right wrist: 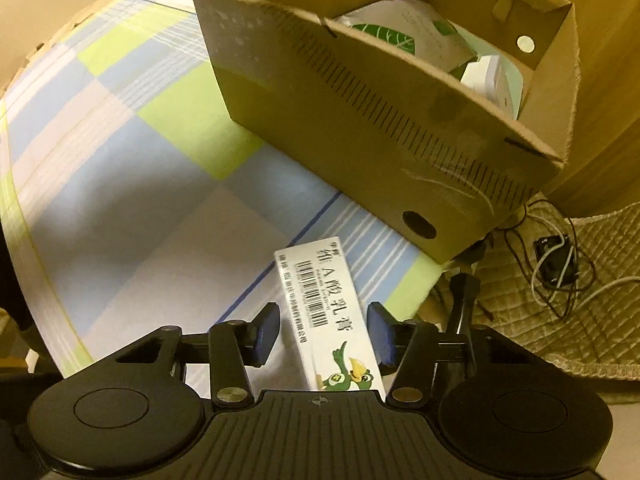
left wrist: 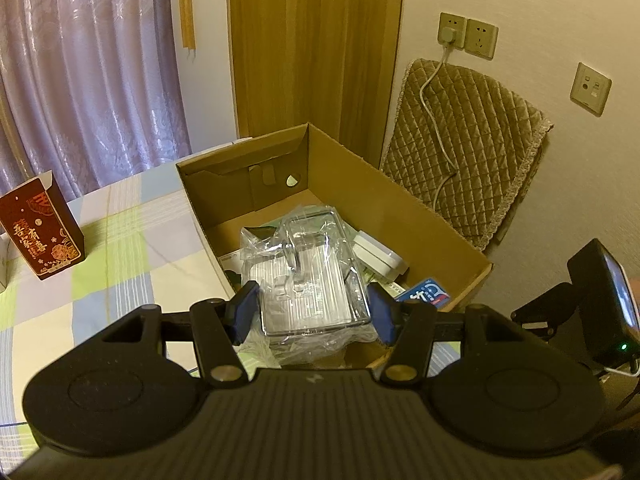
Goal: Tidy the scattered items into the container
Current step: 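Reposition the right tool holding the ointment box above the cardboard box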
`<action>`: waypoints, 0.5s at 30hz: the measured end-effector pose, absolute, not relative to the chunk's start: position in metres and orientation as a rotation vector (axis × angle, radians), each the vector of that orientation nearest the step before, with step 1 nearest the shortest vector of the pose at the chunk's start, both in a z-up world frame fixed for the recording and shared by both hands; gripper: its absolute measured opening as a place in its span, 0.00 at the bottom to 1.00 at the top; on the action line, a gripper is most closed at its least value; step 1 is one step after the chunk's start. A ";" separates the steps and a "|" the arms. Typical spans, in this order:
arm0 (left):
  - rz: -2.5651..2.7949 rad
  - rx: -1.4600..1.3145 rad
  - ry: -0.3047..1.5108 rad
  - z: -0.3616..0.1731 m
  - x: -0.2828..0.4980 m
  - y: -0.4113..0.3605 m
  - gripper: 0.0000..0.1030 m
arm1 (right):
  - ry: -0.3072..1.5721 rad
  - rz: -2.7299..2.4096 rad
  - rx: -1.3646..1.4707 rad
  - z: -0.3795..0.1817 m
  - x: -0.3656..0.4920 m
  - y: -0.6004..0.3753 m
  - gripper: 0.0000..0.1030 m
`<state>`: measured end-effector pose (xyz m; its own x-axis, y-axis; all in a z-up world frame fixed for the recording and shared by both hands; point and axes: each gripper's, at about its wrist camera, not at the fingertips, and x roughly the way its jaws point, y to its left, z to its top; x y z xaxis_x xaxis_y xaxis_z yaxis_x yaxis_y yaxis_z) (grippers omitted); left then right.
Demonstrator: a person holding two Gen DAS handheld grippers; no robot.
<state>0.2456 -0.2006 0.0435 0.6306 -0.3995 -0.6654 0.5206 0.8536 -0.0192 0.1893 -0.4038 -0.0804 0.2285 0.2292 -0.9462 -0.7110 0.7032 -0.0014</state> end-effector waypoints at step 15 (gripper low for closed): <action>-0.508 0.173 0.706 0.052 0.247 -0.190 0.52 | 1.034 0.666 -0.357 -0.022 0.154 -0.388 0.39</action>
<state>0.2470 -0.1898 0.0523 0.6460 -0.3863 -0.6583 0.5008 0.8654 -0.0163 0.1537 -0.3879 -0.0221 0.3416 0.3374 -0.8772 -0.6587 0.7517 0.0326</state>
